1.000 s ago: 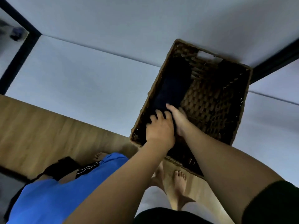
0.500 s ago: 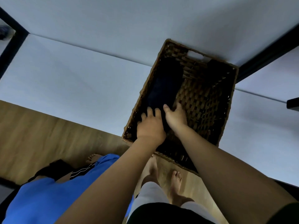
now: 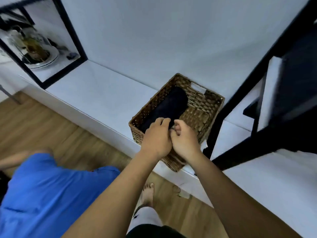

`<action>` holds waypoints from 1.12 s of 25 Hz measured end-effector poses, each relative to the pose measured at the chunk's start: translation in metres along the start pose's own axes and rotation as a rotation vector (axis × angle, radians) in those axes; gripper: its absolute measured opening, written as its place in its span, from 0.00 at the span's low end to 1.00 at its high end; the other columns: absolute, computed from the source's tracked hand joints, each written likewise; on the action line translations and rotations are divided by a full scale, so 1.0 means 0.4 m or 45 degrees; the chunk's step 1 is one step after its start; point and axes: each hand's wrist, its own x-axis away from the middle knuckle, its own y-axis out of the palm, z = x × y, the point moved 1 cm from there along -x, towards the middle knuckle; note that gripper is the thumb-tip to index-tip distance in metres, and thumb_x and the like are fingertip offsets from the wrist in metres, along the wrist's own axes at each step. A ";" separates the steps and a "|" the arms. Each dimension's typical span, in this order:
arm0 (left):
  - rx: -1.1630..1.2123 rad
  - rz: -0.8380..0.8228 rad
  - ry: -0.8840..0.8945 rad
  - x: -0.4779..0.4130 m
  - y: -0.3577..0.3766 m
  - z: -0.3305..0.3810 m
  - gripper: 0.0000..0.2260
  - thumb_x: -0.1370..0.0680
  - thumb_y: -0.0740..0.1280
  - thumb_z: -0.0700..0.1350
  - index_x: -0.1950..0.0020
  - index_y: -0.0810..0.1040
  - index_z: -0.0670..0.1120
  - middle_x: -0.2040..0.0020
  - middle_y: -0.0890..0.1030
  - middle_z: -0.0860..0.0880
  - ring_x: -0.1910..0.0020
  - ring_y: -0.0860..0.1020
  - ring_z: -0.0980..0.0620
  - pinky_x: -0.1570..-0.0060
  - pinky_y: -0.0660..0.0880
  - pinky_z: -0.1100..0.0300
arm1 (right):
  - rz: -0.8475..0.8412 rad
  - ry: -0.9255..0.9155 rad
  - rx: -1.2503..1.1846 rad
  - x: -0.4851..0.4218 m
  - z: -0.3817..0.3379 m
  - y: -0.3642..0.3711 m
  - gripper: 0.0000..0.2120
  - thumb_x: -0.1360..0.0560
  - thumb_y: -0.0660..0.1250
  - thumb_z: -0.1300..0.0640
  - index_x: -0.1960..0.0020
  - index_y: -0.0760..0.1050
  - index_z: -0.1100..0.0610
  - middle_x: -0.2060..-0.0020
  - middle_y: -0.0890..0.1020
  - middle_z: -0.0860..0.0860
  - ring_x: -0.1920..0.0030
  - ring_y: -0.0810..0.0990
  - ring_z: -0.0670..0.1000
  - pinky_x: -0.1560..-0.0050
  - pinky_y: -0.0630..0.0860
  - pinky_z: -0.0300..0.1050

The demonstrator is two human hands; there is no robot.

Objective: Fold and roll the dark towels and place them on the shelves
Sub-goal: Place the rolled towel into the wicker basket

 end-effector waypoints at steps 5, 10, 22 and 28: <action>0.107 0.160 0.152 0.264 0.031 0.262 0.21 0.31 0.68 0.41 0.39 0.72 0.51 0.44 0.75 0.51 0.47 0.75 0.51 0.50 0.76 0.53 | 0.010 -0.146 -0.153 0.345 0.049 -0.209 0.15 0.22 0.61 0.55 0.37 0.74 0.45 0.51 0.83 0.45 0.51 0.81 0.44 0.54 0.77 0.39; 0.256 0.227 0.396 0.405 0.049 0.539 0.15 0.25 0.65 0.46 0.38 0.73 0.51 0.45 0.76 0.53 0.46 0.75 0.53 0.50 0.75 0.57 | 0.202 -0.133 -0.191 0.593 0.096 -0.506 0.06 0.24 0.68 0.52 0.47 0.79 0.46 0.58 0.84 0.44 0.57 0.82 0.42 0.54 0.78 0.40; 0.790 -0.133 0.407 0.357 0.104 0.890 0.15 0.19 0.62 0.52 0.33 0.72 0.49 0.43 0.77 0.55 0.45 0.76 0.61 0.49 0.71 0.69 | 0.641 0.328 -0.667 0.497 0.228 -0.919 0.41 0.40 0.75 0.45 0.32 0.62 0.53 0.40 0.76 0.52 0.45 0.79 0.57 0.45 0.80 0.56; 1.204 -0.529 -0.012 0.407 0.095 0.842 0.17 0.23 0.65 0.61 0.38 0.74 0.54 0.43 0.82 0.52 0.44 0.81 0.52 0.40 0.77 0.51 | 0.556 0.259 -0.722 0.747 0.220 -0.758 0.38 0.35 0.77 0.45 0.33 0.58 0.45 0.44 0.79 0.46 0.48 0.82 0.50 0.47 0.80 0.52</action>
